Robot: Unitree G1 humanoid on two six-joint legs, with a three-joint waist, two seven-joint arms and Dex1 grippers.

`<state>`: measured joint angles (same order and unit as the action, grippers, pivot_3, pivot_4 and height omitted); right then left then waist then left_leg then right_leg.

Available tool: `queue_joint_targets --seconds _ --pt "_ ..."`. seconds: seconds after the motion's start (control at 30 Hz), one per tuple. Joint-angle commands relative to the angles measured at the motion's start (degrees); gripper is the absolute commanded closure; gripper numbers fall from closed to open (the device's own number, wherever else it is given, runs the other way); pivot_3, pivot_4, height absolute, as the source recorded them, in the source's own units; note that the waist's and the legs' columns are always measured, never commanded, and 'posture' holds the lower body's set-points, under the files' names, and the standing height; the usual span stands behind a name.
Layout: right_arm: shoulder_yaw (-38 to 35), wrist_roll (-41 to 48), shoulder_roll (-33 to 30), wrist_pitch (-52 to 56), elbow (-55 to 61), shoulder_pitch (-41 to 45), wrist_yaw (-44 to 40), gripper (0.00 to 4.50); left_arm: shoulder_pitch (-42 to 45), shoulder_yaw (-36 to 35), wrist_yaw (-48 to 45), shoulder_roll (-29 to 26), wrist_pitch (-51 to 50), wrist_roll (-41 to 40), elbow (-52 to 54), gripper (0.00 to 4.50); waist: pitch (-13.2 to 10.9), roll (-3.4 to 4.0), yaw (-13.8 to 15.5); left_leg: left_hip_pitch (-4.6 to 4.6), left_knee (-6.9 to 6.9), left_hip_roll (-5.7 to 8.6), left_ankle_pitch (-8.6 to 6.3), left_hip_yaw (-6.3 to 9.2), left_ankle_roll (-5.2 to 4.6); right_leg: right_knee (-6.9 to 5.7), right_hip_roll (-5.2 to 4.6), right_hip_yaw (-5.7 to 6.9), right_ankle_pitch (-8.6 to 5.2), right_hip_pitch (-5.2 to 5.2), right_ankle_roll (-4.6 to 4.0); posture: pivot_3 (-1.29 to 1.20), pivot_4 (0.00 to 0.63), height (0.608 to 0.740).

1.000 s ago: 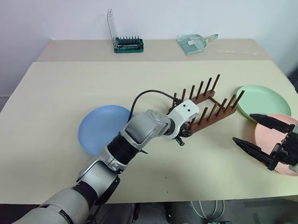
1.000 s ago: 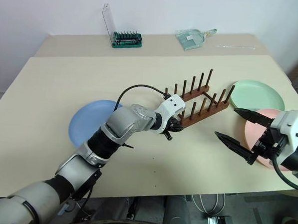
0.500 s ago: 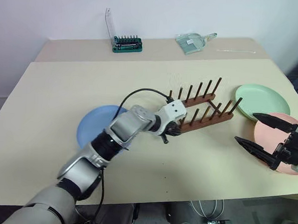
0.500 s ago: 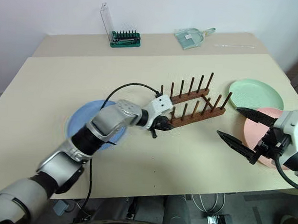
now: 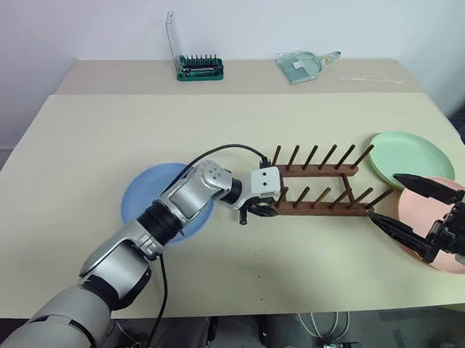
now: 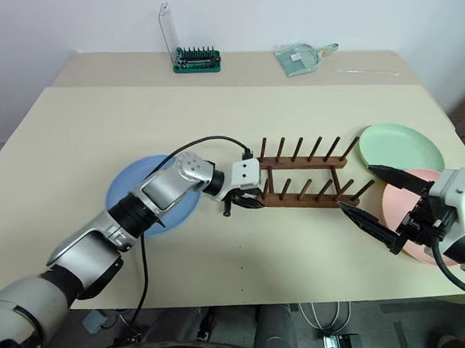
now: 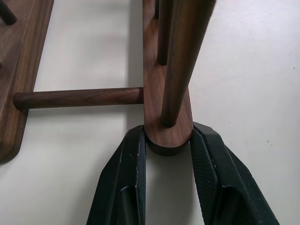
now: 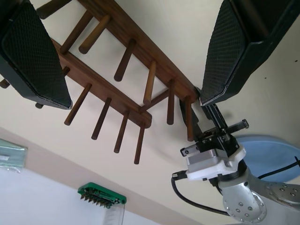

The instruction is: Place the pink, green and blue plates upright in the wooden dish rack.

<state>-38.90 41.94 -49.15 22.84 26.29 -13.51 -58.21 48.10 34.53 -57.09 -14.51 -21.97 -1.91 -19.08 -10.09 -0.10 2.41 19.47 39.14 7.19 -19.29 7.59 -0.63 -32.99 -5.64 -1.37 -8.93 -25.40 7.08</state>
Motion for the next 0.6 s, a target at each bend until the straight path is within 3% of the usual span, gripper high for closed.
queue_joint_targets --seconds 0.03,0.07,0.3,0.33,0.5,0.6 --pt "-2.26 0.75 -0.7 -0.15 1.61 0.2 -0.02 0.0 0.07 -1.3 0.22 0.99 -1.0 1.06 0.59 3.71 0.0 0.0 -0.03 0.0 0.0 0.0 0.0 0.0 0.0 0.0 0.0 0.0 0.0 0.0 0.0 0.0 0.15 0.74" --pt "-2.16 0.64 -0.73 -0.15 1.61 0.27 0.06 0.0 0.21 -1.67 -0.84 1.18 -3.07 0.21 0.44 3.71 0.0 0.0 -0.04 -0.01 0.0 0.0 0.0 0.0 0.0 0.0 0.0 0.0 0.0 0.0 0.0 0.0 0.15 0.74" --pt "-1.92 0.56 -0.78 -0.21 1.51 0.56 0.03 0.0 0.59 -3.25 -1.08 1.28 -3.43 1.19 0.27 0.35 0.0 0.0 -0.09 -0.01 0.0 0.0 0.0 0.0 0.0 -0.02 0.01 0.0 0.0 -0.01 0.0 0.0 0.15 0.74" --pt "-1.89 0.58 -0.75 -0.23 1.56 0.56 0.03 0.0 0.61 -3.56 -0.98 1.21 -3.07 1.32 0.31 0.08 0.0 0.0 -0.09 -0.01 0.0 0.0 0.0 0.0 0.0 -0.02 0.01 0.0 0.0 -0.01 0.0 0.0 0.15 0.74" --pt "-1.91 1.34 -0.75 0.33 1.81 0.54 -0.17 0.0 1.99 -5.18 -4.13 -2.49 -6.09 0.89 3.65 0.08 0.0 0.0 -0.2 -0.02 -0.01 -0.02 0.0 0.0 0.0 -0.02 0.02 0.0 0.0 -0.02 0.0 0.0 0.15 0.74" --pt "-2.31 5.14 -0.15 3.48 1.25 -0.78 -1.08 0.0 4.44 -10.33 -9.89 -10.03 -11.23 -3.18 10.32 0.08 -0.1 -0.08 -0.27 0.0 -0.01 -0.03 0.0 0.0 0.0 -0.06 0.03 0.0 0.0 -0.04 0.0 0.0 0.15 0.74"
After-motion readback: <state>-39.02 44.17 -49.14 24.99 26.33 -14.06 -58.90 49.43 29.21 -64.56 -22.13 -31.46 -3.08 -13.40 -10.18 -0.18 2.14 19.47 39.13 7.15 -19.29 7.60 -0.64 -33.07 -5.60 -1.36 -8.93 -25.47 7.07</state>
